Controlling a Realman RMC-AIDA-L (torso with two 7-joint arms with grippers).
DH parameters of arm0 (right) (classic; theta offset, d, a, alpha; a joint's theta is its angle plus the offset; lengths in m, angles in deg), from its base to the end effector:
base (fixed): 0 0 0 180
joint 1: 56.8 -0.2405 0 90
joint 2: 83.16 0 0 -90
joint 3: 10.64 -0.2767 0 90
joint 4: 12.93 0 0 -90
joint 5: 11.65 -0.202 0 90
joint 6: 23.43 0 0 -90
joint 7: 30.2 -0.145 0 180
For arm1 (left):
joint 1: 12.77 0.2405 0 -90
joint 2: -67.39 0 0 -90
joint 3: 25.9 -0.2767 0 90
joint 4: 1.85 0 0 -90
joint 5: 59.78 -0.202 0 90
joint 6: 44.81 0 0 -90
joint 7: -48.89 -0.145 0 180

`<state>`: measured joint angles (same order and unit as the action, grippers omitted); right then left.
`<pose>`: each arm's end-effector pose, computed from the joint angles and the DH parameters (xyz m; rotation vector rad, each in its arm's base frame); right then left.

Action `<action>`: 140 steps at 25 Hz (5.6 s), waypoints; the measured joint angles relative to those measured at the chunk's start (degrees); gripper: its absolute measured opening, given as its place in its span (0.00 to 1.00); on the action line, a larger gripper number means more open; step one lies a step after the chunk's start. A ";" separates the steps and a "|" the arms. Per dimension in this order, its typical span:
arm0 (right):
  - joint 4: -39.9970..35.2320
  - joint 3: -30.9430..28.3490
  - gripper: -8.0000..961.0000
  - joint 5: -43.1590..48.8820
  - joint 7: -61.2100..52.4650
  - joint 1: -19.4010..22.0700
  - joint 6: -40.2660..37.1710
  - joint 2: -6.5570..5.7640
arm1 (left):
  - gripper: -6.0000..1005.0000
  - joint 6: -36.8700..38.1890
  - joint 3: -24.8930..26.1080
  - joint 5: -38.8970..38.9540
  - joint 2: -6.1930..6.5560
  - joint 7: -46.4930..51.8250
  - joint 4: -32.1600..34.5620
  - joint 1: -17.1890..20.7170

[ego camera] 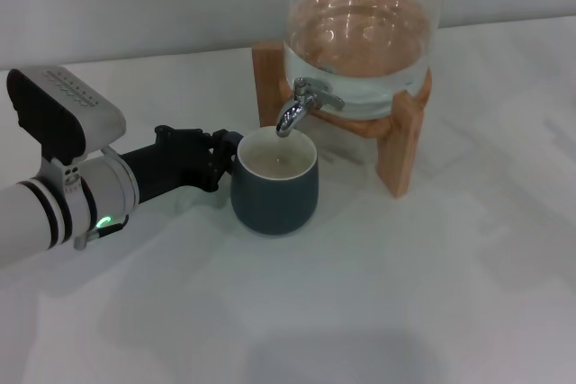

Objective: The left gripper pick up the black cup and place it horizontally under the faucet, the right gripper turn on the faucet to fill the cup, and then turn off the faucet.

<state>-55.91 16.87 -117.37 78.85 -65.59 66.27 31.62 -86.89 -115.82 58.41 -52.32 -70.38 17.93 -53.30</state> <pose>0.3613 0.2592 0.1495 -1.7849 0.5060 1.0268 -0.2363 0.3969 -0.1075 -2.5100 -0.5045 -0.4200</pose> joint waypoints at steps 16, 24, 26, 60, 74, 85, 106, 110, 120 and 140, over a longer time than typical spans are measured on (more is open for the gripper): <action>-0.01 0.00 0.72 0.00 0.02 0.00 0.21 0.00 | 0.16 0.42 -0.53 0.12 0.00 0.11 0.88 0.48; 0.00 -0.10 0.72 0.00 0.02 0.00 0.10 0.00 | 0.16 0.42 -0.44 0.26 0.00 0.11 1.33 0.73; 0.00 -0.14 0.72 0.00 0.02 0.00 0.08 0.00 | 0.16 0.42 -0.40 0.28 0.00 0.10 1.34 0.73; 0.00 -0.34 0.72 -0.10 -0.24 0.46 0.30 0.00 | 0.40 0.51 -2.90 -0.06 0.27 3.04 1.34 1.55; 0.00 -0.73 0.72 -0.12 -0.43 0.79 0.48 -0.07 | 0.42 0.51 -2.38 -0.26 0.71 2.63 11.02 10.50; -0.25 -0.70 0.72 -0.30 -0.43 1.04 0.47 -0.09 | 0.44 0.50 0.13 -1.15 0.81 2.90 20.12 18.83; -2.28 -0.41 0.72 -0.15 -1.91 3.44 1.58 0.01 | 0.89 -4.05 9.34 5.75 0.46 2.40 25.04 25.80; -6.59 1.11 0.72 0.57 -6.07 5.74 4.77 0.13 | 0.88 -4.06 10.90 6.50 0.40 2.34 25.02 25.93; -33.37 21.49 0.72 6.38 -20.98 12.34 4.71 0.83 | 0.88 -4.17 12.30 8.83 0.51 1.99 25.06 25.69; -60.88 56.38 0.72 27.69 -44.52 12.43 -27.95 0.71 | 0.88 -4.12 15.34 8.73 0.58 2.00 24.55 25.92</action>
<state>-116.79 73.25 -89.68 34.32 -53.16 38.32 32.34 -91.01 -100.48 67.14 -51.74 -68.38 42.48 -27.38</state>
